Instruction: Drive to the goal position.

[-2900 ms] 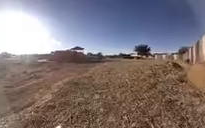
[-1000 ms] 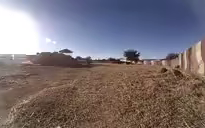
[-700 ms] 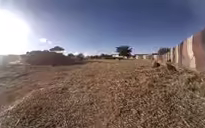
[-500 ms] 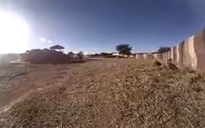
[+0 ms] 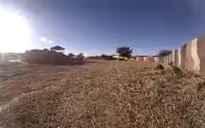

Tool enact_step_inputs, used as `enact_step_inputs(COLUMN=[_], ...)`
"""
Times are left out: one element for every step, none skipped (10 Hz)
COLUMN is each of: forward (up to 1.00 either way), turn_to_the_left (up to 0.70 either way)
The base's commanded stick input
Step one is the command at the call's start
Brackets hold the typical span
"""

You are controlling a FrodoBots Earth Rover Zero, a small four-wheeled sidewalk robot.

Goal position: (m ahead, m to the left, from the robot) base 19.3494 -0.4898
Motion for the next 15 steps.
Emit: enact_step_inputs(forward=[0.50, 0.50, 0.50, 0.50, 0.50, 0.50, 0.50, 0.50, 0.50, 0.50, 0.50, 0.50, 0.50, 0.50, 0.50], turn_to_the_left=[0.00, 0.00, 0.00, 0.00, 0.00, 0.00, 0.00, 0.00, 0.00, 0.00, 0.00, 0.00, 0.00, 0.00, 0.00])
